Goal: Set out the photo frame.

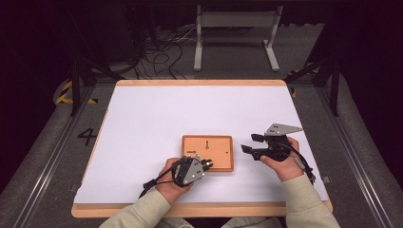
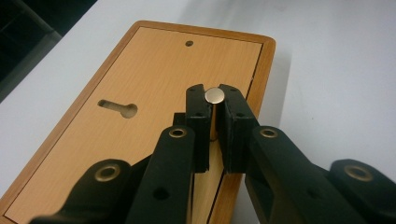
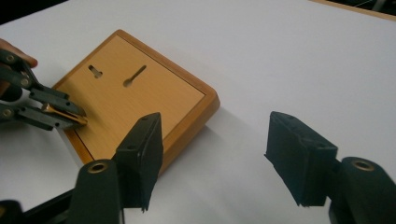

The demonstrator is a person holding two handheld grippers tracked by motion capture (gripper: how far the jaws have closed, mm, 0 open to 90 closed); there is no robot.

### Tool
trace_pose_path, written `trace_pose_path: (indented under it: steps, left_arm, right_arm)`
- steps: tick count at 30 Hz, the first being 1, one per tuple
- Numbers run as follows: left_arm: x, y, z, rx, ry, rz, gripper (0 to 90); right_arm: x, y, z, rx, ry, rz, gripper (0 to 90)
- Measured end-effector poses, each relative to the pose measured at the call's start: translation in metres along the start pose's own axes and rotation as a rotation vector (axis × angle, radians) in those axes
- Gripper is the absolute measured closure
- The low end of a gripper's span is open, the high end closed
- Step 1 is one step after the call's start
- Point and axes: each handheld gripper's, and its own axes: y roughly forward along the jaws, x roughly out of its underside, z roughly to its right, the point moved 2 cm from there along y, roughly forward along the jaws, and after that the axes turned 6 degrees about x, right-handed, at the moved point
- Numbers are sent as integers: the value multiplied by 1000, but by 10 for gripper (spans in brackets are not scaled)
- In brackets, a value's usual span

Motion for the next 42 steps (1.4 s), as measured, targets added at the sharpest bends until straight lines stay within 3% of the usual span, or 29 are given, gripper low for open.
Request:
trace_pose_path:
  steps: [4, 10, 19, 32, 34, 39, 42]
  left_arm:
    - [2, 1, 2, -13, 6, -6, 836]
    - [3, 2, 5, -27, 9, -9, 839]
    - [3, 2, 5, -28, 10, -8, 840]
    - [4, 2, 5, -26, 4, -3, 840]
    - [4, 2, 5, -27, 5, -2, 839]
    - [4, 3, 4, -16, 1, 3, 839]
    - [4, 2, 3, -8, -27, 7, 837]
  right_arm:
    - [-4, 6, -1, -32, 39, -9, 307]
    - [-8, 25, -3, -94, 79, -76, 241]
    - [-13, 55, -8, -151, 100, -166, 191]
    - [-9, 89, -20, -192, 120, -251, 148]
    - [-7, 94, -21, -217, 131, -264, 135]
    - [-6, 99, -23, -247, 149, -276, 127]
    - [-6, 98, -22, -251, 150, -279, 135]
